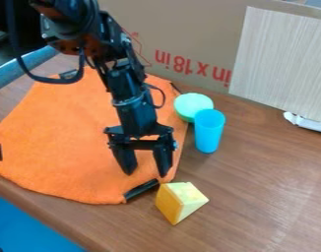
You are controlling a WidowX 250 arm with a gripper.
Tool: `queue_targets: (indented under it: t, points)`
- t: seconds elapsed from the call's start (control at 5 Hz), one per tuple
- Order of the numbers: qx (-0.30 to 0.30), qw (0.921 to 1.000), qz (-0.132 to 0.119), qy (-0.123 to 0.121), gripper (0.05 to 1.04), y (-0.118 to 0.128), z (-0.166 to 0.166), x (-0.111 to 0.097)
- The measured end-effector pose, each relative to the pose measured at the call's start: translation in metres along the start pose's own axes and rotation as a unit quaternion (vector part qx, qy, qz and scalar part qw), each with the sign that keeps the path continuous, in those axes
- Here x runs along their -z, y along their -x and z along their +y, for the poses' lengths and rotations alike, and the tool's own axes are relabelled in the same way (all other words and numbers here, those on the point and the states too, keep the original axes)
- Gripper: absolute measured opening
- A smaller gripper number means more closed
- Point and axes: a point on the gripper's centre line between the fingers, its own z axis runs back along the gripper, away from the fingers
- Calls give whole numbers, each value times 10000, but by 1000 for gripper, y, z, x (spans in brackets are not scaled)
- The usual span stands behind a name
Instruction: Pull the bottom right corner of the cloth next to the cheese
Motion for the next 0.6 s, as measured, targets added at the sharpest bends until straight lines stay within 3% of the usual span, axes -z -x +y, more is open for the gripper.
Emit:
queue_targets:
  t: [0.2, 0.4, 0.6]
  points:
    - [326, 9982, -306, -409, 999, 1, 1, -32]
    - [606, 9924, -574, -905, 999, 5, 16, -77]
    - [821, 9860, -365, -1406, 999, 12, 42, -109]
